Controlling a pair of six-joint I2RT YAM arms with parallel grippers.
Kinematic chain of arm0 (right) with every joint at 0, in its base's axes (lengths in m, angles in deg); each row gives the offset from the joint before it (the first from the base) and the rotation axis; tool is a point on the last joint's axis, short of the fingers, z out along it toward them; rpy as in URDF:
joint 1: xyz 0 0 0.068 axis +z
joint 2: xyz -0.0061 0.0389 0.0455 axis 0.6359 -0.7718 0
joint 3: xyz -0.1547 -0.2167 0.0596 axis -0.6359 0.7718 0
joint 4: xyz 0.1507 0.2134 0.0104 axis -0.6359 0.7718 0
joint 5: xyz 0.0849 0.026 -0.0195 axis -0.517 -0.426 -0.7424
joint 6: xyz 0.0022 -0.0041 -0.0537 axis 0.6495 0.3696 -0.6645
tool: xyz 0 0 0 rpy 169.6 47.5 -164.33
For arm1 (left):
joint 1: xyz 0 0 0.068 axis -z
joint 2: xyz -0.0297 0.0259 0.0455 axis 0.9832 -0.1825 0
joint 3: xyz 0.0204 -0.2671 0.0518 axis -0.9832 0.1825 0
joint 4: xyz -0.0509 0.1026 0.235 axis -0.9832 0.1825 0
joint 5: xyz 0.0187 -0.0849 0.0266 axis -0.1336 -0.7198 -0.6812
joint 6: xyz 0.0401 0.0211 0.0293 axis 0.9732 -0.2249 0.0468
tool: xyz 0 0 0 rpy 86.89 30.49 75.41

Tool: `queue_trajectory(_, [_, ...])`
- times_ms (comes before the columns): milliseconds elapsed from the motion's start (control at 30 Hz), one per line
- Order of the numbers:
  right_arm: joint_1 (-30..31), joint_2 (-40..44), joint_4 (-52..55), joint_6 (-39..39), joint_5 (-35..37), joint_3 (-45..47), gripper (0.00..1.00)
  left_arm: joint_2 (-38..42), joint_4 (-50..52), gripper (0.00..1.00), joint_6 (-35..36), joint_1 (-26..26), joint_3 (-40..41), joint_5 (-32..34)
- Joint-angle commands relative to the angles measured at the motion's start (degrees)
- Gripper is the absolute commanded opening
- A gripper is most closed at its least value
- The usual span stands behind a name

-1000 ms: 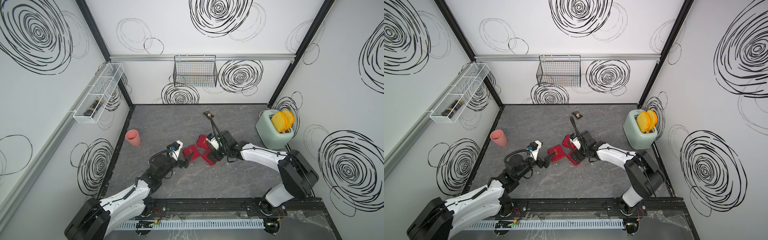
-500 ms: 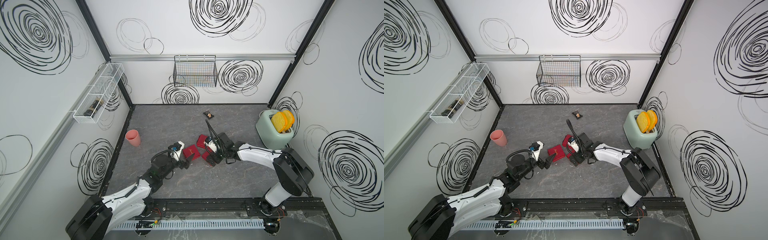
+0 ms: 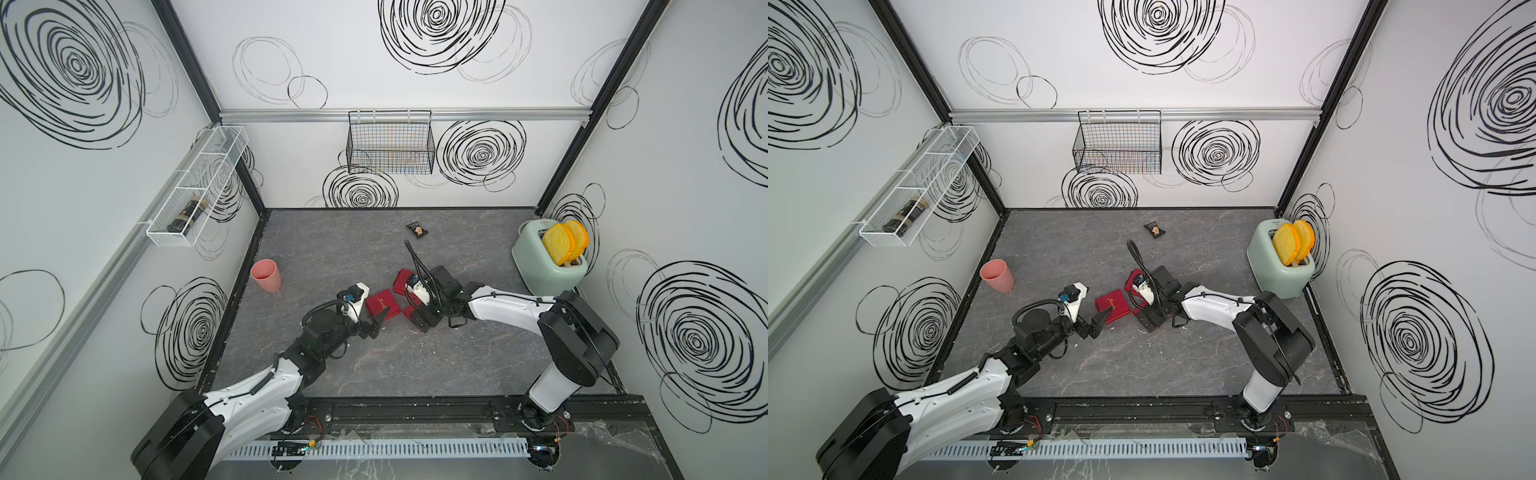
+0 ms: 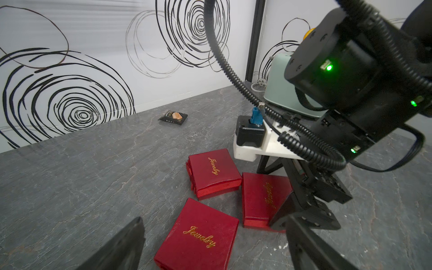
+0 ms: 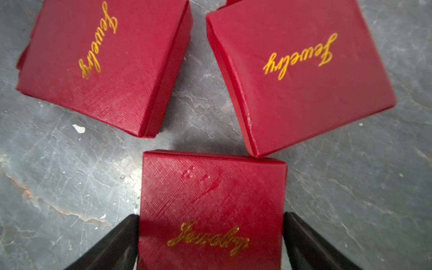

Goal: Take the necklace out of the lift-off lid jewelry box
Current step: Pick up the jewelry box from the center of the board.

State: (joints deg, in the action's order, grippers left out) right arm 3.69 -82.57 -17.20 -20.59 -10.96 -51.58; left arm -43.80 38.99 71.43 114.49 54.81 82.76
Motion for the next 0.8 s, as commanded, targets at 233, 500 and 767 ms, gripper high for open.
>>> queue_trajectory(233, [0.3,-1.0,2.6,-0.2,-1.3,-1.8,0.90,-0.1,-2.3,0.96,0.6,0.7,0.4,0.6])
queue_trajectory(500, [-0.5,-0.2,3.5,2.2,-2.4,-2.5,0.79,-0.4,-2.6,0.96,0.4,0.9,0.3,1.1])
queue_trajectory(767, [-5.6,7.0,-0.6,6.2,-13.6,0.3,0.72,0.1,-0.6,0.96,-1.6,0.9,-1.1,1.3])
